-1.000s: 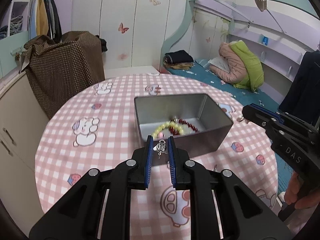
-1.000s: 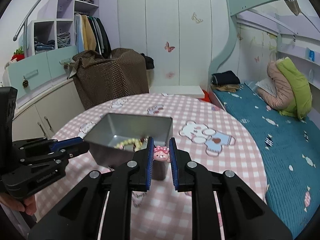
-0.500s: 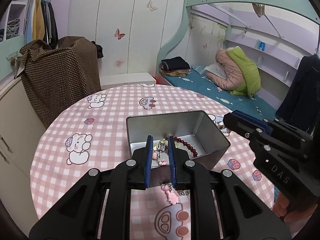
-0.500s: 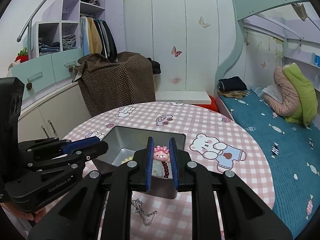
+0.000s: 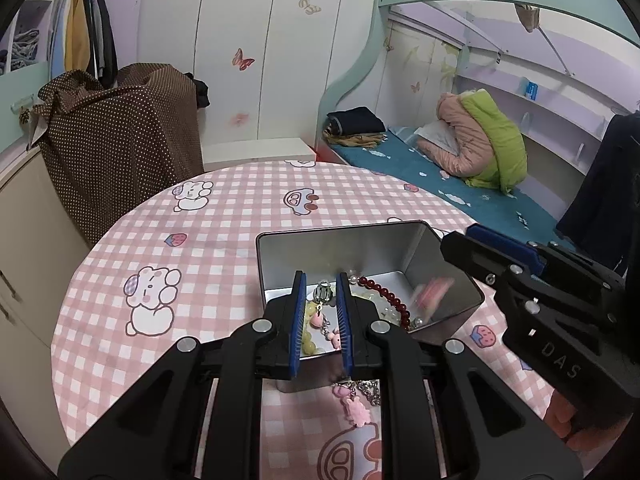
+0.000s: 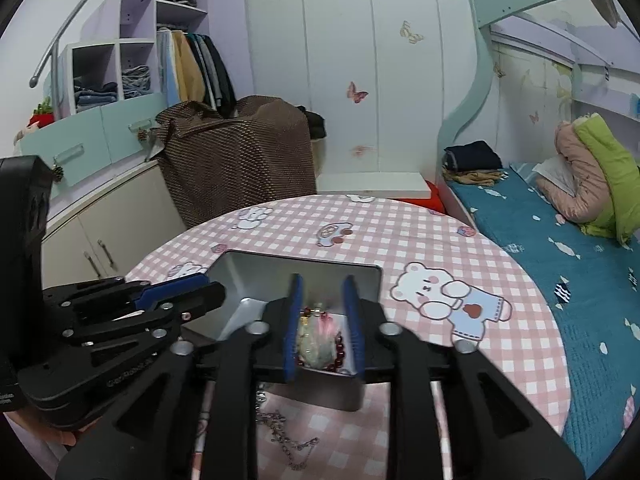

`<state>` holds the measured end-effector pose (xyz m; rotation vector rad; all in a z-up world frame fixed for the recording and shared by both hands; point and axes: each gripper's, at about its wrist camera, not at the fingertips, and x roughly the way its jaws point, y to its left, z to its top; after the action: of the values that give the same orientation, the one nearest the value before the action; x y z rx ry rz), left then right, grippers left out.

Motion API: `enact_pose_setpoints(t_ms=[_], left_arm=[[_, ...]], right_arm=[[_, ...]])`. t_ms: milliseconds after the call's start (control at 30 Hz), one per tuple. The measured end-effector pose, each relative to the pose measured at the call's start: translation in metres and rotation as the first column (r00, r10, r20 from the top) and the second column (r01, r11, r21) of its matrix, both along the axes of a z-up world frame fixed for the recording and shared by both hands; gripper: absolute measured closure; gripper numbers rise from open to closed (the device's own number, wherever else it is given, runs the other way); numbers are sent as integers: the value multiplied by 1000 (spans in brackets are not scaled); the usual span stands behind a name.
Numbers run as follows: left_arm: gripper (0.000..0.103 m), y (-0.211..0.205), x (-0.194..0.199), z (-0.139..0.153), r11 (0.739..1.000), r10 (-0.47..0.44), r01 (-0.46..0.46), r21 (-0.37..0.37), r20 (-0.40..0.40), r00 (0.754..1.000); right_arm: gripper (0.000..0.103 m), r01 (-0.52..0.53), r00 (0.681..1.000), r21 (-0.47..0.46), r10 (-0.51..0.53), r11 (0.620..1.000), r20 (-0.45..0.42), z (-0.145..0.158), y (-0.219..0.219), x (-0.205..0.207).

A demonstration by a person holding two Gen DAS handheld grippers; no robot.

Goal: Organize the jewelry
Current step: 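Open both tools to drop the bear charm and stud earring into the box, then withdraw both tools from the box toward the pink charm and chain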

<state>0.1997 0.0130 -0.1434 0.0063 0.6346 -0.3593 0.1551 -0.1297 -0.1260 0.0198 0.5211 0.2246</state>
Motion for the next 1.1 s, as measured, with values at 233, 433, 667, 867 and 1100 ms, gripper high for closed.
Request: enact_pose_setpoints(t_ms=[233,433,667,867,1100], left_arm=[[59,1,2,-2,1000,9,-9,0,3,1000],[59,2,-1,-2,1000,12,-12,10,4,1000],[56,4,-8,2,1000,15,-15,8,13,1000],[54,6,-17,6,1000,21,-21,11,23,1000],[35,15,-32,6,999,38,-38,4,30,999]], right_arm=[[45,47,999,-5,-47,999,3,0,-9,-1],[44,51,999,-8,-51,999,-2,0,-10,-3],[42,53,999,-9,-53,999,10,2,-12,-10],[37,63,998,-6,-63,998,16,5,-13,-16],[21,91,996,-10,-91,996,25,8,-19,-27]])
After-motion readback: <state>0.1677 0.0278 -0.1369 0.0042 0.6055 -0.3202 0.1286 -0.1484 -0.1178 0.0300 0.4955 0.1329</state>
